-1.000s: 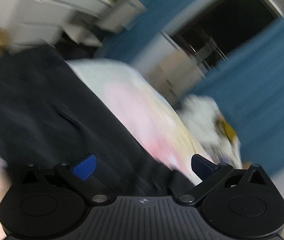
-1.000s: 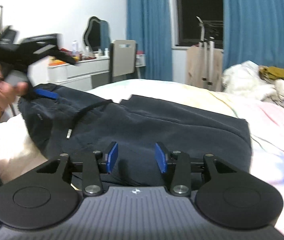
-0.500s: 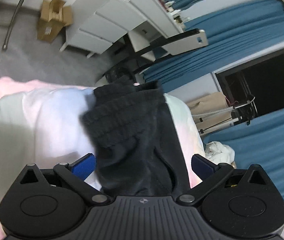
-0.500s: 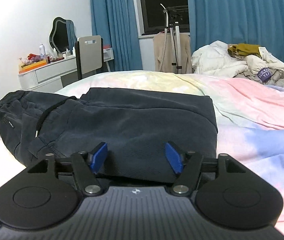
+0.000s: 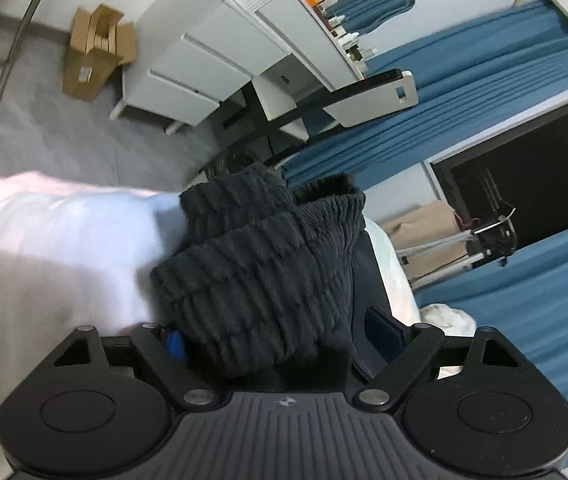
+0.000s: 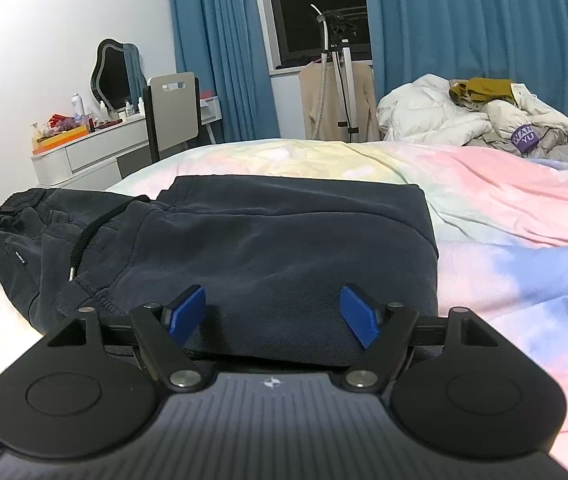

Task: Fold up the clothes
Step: 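Grasp the ribbed waistband with the left gripper and lift it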

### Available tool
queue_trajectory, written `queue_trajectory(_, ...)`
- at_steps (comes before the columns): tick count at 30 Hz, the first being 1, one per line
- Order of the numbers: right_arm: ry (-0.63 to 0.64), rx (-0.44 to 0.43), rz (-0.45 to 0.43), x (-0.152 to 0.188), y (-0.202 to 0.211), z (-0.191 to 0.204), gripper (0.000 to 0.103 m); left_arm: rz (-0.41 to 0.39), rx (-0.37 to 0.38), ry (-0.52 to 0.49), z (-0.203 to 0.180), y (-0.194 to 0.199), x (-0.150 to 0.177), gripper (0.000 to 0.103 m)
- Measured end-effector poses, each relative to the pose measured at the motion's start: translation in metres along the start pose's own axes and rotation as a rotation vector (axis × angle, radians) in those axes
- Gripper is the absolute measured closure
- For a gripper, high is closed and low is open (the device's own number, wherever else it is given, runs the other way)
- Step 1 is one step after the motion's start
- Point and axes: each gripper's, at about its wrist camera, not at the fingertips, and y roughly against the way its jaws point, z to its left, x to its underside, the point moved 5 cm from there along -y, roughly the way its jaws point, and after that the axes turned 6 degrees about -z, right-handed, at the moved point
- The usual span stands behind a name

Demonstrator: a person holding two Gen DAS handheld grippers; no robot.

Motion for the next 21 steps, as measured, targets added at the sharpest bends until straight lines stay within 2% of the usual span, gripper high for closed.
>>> queue_trajectory(2, -0.009, -0.002, -0.001, 0.0, -0.001, -0.001, 0.025, -0.019, -0.027, -0.04, -0.007, -0.008, 0.001, 0.027)
queue_trajectory(3, -0.014, -0.003, -0.002, -0.001, -0.002, -0.001, 0.025, -0.025, -0.04, -0.067, -0.009, -0.011, 0.003, 0.041)
queue_trajectory(7, -0.055, -0.004, -0.019, -0.007, -0.004, -0.007, 0.025, -0.06, -0.036, -0.115, -0.023, -0.012, 0.004, 0.061)
queue_trajectory(11, -0.09, 0.007, -0.041, -0.014, -0.001, -0.014, 0.025, -0.116, -0.017, -0.233, -0.064, 0.0, 0.009, 0.068)
queue_trajectory(16, -0.151, 0.027, -0.081, -0.023, 0.01, -0.027, 0.025, -0.216, 0.112, -0.382, -0.144, 0.039, 0.03, 0.071)
queue_trajectory(18, -0.17, 0.031, -0.108, -0.029, 0.017, -0.032, 0.025, -0.241, 0.152, -0.409, -0.173, 0.053, 0.042, 0.071)
queue_trajectory(21, -0.192, 0.06, -0.149, -0.038, 0.028, -0.041, 0.025, -0.273, 0.201, -0.466, -0.218, 0.071, 0.071, 0.072)
